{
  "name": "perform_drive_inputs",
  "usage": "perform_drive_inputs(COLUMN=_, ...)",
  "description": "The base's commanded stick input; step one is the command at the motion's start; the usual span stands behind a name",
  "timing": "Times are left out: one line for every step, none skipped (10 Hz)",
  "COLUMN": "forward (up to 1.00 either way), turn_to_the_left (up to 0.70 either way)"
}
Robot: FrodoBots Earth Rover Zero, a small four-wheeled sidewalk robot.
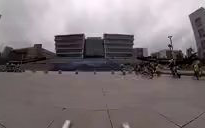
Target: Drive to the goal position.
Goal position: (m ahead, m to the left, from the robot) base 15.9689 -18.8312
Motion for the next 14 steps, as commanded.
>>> perform_drive_inputs(forward=1.00, turn_to_the_left=-0.22)
perform_drive_inputs(forward=1.00, turn_to_the_left=-0.13)
perform_drive_inputs(forward=1.00, turn_to_the_left=-0.04)
perform_drive_inputs(forward=1.00, turn_to_the_left=-0.16)
perform_drive_inputs(forward=1.00, turn_to_the_left=-0.16)
perform_drive_inputs(forward=1.00, turn_to_the_left=-0.10)
perform_drive_inputs(forward=1.00, turn_to_the_left=-0.04)
perform_drive_inputs(forward=1.00, turn_to_the_left=-0.18)
perform_drive_inputs(forward=1.00, turn_to_the_left=-0.25)
perform_drive_inputs(forward=1.00, turn_to_the_left=-0.16)
perform_drive_inputs(forward=1.00, turn_to_the_left=-0.06)
perform_drive_inputs(forward=1.00, turn_to_the_left=0.00)
perform_drive_inputs(forward=1.00, turn_to_the_left=0.00)
perform_drive_inputs(forward=1.00, turn_to_the_left=0.00)
